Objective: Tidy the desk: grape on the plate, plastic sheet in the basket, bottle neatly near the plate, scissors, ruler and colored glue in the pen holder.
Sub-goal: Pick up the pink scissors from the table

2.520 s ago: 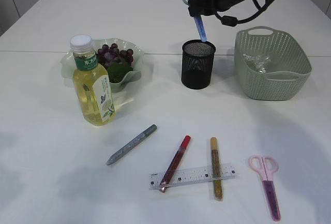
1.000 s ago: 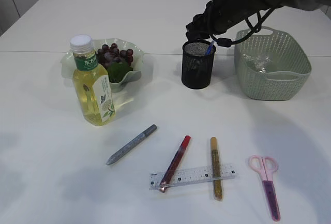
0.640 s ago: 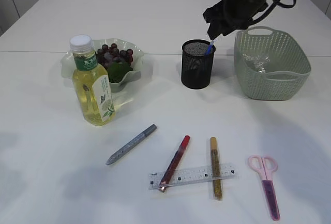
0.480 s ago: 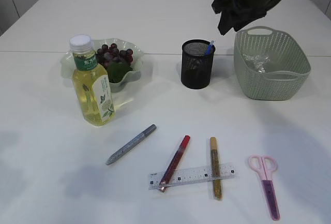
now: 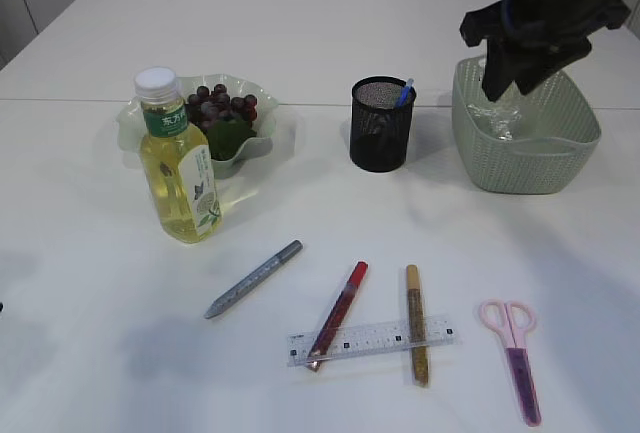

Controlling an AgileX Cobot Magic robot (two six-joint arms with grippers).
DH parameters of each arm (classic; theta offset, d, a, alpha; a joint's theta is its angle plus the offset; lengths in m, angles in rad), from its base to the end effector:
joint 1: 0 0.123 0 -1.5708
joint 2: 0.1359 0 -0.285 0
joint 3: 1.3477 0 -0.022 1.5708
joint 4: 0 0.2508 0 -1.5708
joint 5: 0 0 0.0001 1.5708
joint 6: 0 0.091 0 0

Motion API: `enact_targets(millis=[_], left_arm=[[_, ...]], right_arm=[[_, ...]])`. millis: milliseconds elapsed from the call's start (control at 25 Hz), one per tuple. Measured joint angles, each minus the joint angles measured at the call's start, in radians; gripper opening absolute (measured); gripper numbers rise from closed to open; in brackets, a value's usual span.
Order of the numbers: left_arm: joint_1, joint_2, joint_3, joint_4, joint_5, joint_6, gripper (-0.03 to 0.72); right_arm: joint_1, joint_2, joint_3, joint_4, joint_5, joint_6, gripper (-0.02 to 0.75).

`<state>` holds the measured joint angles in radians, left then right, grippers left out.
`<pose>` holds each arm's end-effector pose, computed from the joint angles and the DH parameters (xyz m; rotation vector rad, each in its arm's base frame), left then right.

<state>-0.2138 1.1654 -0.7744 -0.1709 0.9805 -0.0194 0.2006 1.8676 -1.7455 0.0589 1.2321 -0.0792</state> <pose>0.1888 -0.0542 0.2574 0.1711 2.8584 -0.2698 0.3891 0.0843 0.3083 -0.3804 2.8143 0.1094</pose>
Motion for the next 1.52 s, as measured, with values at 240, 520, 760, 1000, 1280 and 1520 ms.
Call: enact_targets(millis=[240, 520, 760, 1000, 1280, 1520], left_arm=[[0.0, 0.0, 0.0, 0.0, -0.011, 0.0, 0.469], [0.0, 0.0, 0.0, 0.007, -0.013, 0.0, 0.469], [0.0, 0.0, 0.0, 0.025, -0.028, 0.0, 0.469], [0.0, 0.0, 0.0, 0.027, -0.038, 0.0, 0.469], [0.0, 0.0, 0.0, 0.029, -0.042, 0.0, 0.469], [0.0, 0.0, 0.0, 0.029, -0.044, 0.0, 0.468]], right_arm=[[0.012, -0.096, 0.214, 0.0, -0.002, 0.059, 0.321], [0.077, -0.242, 0.523, 0.0, -0.072, 0.156, 0.321], [0.121, -0.279, 0.642, -0.005, -0.12, 0.215, 0.321], [0.121, -0.279, 0.651, -0.011, -0.137, 0.207, 0.321], [0.121, -0.277, 0.655, -0.007, -0.205, 0.314, 0.321], [0.121, -0.201, 0.663, -0.016, -0.223, 0.347, 0.341]])
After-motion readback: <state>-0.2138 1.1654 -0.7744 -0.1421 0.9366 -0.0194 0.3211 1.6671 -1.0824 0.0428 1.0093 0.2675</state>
